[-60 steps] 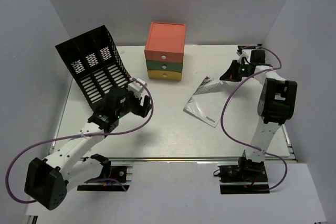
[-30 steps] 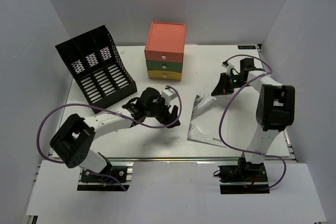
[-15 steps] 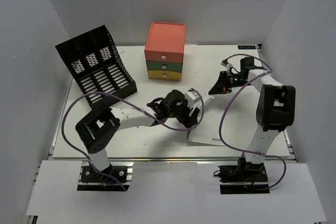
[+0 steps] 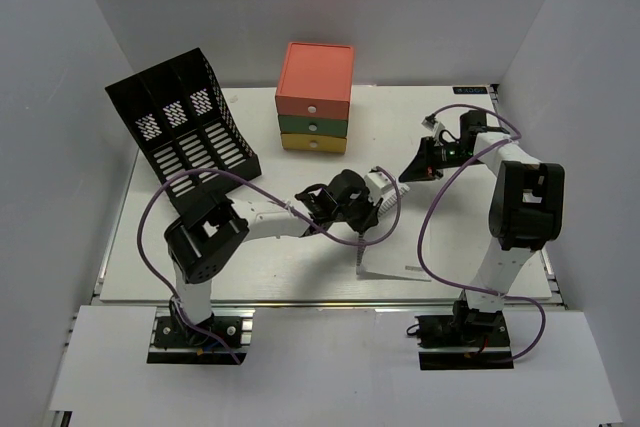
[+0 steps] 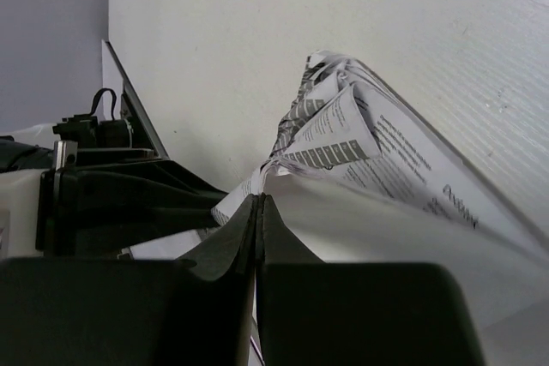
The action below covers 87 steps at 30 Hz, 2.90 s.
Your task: Organize the desk
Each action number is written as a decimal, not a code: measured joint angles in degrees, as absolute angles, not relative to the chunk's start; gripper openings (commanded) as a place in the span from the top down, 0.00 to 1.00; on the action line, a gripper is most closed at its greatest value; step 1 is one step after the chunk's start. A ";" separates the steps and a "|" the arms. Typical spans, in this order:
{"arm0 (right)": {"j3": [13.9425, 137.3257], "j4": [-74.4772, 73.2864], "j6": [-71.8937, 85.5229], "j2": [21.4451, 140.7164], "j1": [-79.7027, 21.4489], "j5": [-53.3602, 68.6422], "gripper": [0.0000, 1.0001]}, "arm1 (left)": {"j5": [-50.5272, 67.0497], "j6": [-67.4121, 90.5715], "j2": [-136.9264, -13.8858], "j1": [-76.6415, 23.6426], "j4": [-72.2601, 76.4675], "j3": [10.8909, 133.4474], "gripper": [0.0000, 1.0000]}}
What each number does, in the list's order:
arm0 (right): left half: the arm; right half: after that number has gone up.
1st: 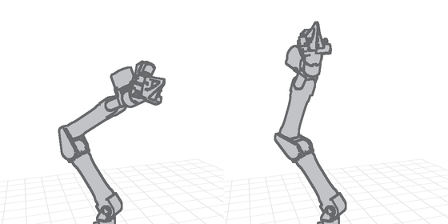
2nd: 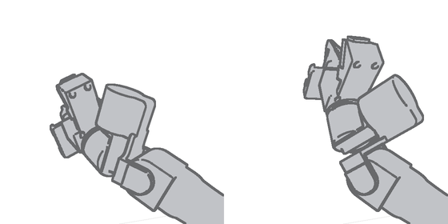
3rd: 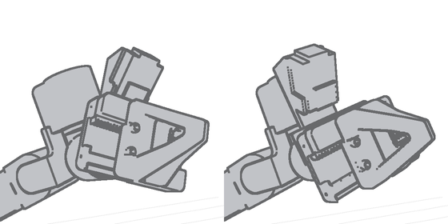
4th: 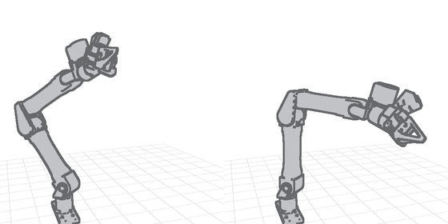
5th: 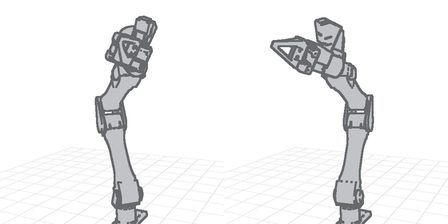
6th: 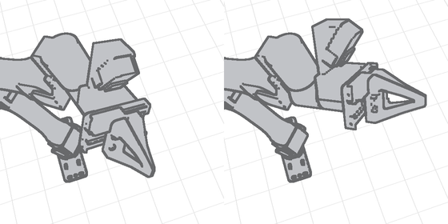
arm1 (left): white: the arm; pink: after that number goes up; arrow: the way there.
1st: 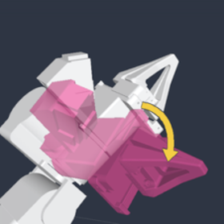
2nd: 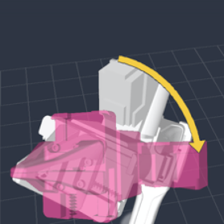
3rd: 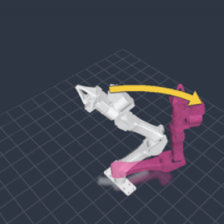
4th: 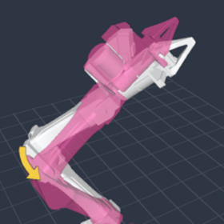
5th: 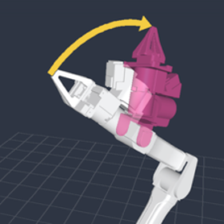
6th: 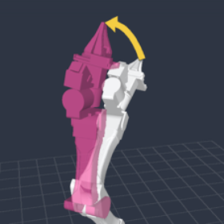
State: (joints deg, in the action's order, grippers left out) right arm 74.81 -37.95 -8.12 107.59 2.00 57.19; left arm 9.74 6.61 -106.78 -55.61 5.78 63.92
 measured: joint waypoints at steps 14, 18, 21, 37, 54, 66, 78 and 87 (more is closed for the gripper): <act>75.75 -41.67 -12.62 107.59 2.66 58.67 0.26 | 9.65 7.09 -108.64 -55.37 7.16 64.01 1.00; 76.14 -42.96 -14.90 106.08 3.09 57.14 0.14 | 9.87 7.38 -107.92 -55.31 10.70 61.45 1.00; 75.37 -41.69 -15.99 101.49 4.08 52.36 0.11 | 10.00 7.84 -105.60 -55.22 13.85 57.23 1.00; 60.99 -32.38 -19.55 85.30 7.94 44.21 0.11 | 6.02 8.62 -88.99 -55.22 27.75 43.51 1.00; 57.21 -33.45 -22.50 95.57 9.85 56.01 0.11 | 3.01 10.68 -87.81 -55.22 32.38 42.89 1.00; 51.16 -26.04 -25.47 94.63 9.74 66.06 0.11 | 4.34 12.73 -89.95 -54.85 38.11 42.87 1.00; 51.29 -17.50 -19.66 99.24 9.30 69.65 0.20 | 6.74 15.57 -91.94 -54.74 42.37 42.96 1.00; 50.00 -6.79 -11.38 99.74 9.41 70.59 0.73 | 9.43 17.32 -94.76 -54.54 43.94 44.77 1.00</act>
State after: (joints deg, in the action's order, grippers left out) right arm 50.00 -6.79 -11.38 99.74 9.41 70.59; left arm 9.43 17.32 -94.76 -54.54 43.94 44.77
